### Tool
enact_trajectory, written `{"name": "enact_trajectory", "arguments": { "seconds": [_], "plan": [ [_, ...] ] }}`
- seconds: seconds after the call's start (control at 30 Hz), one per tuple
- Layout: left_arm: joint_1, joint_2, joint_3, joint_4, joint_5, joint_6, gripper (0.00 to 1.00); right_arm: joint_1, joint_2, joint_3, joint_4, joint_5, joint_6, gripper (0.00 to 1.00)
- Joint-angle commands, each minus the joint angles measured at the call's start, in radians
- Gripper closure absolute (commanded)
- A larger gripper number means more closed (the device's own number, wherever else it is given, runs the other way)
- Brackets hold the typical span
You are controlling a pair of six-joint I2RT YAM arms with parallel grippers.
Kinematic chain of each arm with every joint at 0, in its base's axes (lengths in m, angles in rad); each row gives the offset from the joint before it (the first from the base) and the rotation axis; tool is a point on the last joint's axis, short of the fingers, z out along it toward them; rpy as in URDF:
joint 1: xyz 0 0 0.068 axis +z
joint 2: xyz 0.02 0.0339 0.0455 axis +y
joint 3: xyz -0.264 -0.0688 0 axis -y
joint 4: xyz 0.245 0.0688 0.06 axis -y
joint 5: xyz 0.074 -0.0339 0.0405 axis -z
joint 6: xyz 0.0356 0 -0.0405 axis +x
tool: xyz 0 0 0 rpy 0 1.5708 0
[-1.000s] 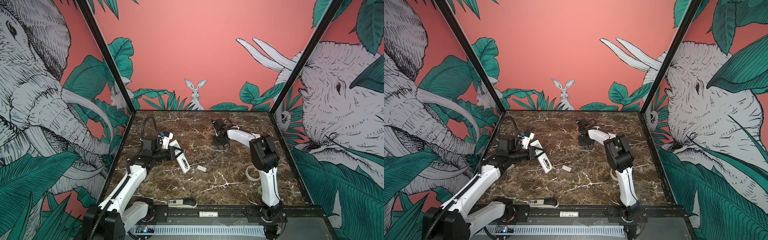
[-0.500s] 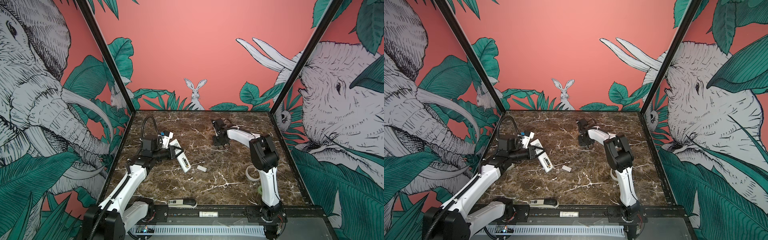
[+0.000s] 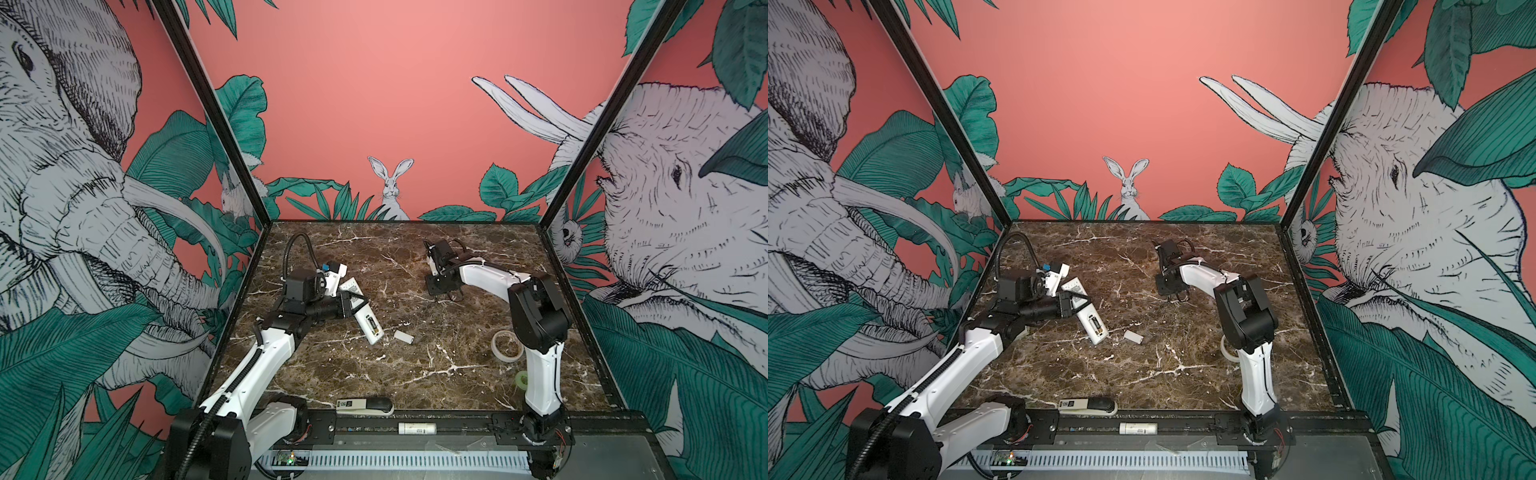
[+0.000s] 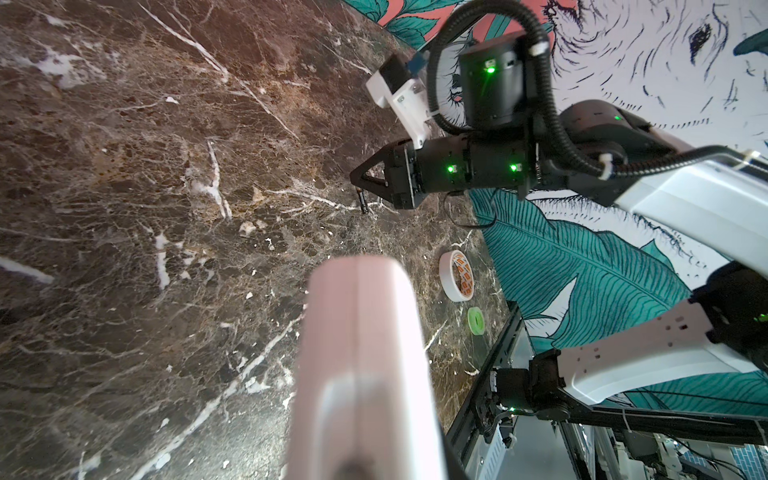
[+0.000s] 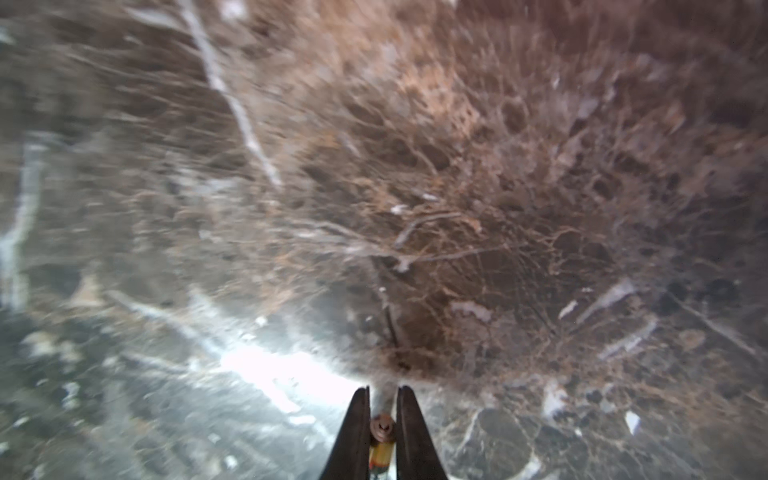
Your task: Load the batteries into the remote control
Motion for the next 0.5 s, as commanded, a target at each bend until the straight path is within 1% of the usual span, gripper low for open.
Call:
{"name": "enact_trajectory", "arguments": {
  "seconds": [0.0,0.17,0.3,0.47],
  "plan": [
    [-0.003,0.005,-0.017,0.061,0.033,-0.03,1.0,0.027,-0.097,-0.041,0.114,-0.062,-0.041,0.87],
    [-0.005,0.027,-0.028,0.112,0.059,-0.061,1.0,0.062,-0.197,-0.115,0.215,-0.143,-0.045,0.87],
    [-0.005,0.052,-0.048,0.211,0.1,-0.124,1.0,0.103,-0.303,-0.23,0.359,-0.219,-0.024,0.87],
    [-0.005,0.091,-0.062,0.341,0.158,-0.205,1.0,0.165,-0.453,-0.346,0.518,-0.265,0.003,0.86]
  ]
}}
